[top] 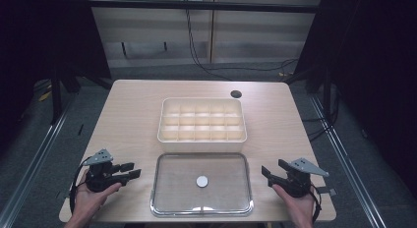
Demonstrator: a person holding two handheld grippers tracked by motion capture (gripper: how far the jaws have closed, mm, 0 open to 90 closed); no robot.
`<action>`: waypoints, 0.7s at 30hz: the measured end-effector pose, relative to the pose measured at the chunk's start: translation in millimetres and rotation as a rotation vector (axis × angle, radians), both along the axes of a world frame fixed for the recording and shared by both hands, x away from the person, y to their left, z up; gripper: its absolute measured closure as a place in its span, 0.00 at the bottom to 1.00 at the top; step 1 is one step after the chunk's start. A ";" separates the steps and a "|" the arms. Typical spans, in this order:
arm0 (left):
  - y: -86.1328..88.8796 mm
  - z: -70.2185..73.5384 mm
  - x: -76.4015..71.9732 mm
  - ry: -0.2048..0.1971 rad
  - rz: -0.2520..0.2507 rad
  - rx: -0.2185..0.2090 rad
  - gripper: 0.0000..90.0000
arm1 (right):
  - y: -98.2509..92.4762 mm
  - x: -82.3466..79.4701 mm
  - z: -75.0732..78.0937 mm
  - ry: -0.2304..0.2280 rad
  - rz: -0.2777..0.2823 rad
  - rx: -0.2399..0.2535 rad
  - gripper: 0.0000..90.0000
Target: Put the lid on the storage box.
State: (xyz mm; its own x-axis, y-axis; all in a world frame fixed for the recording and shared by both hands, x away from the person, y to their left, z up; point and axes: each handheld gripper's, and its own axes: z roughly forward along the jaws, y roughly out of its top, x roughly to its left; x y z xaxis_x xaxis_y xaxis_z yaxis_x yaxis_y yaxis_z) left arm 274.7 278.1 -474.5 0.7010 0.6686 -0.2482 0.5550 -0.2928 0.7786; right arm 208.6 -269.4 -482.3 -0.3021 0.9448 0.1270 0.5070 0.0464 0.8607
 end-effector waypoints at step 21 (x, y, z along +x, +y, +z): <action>-12.1 4.5 -5.8 0.094 -0.030 0.023 0.45 | 22.0 -3.9 20.2 0.111 0.114 0.039 0.45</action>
